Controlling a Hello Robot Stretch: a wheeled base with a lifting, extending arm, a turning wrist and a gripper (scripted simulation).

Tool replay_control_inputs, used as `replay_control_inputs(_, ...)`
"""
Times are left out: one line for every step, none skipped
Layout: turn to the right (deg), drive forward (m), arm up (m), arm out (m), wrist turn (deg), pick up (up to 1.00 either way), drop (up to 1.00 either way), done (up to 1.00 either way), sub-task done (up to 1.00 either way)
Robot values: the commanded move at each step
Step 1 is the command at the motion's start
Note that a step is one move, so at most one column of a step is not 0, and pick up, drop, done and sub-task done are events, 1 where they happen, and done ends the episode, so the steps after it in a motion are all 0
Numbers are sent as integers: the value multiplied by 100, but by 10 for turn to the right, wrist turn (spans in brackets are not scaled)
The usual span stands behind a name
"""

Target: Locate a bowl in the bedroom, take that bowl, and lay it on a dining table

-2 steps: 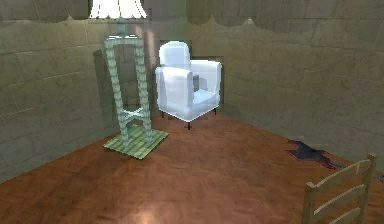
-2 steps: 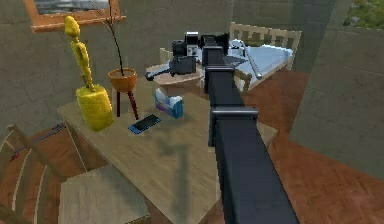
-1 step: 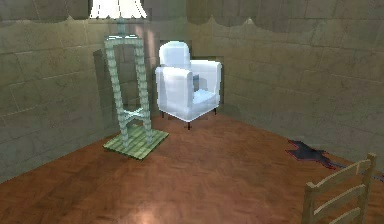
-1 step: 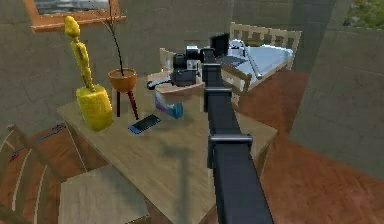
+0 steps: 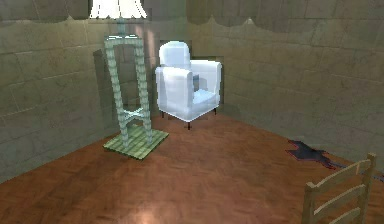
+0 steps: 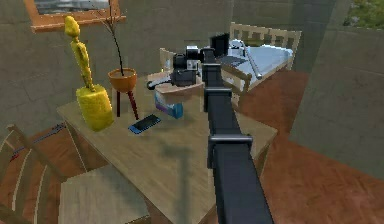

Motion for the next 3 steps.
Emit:
replay_control_inputs(0,0,0,0,0,0,100,0,0)
replay_control_inputs(0,0,4,0,0,0,0,0,0)
replay_control_inputs(0,0,0,-8,0,0,0,0,0)
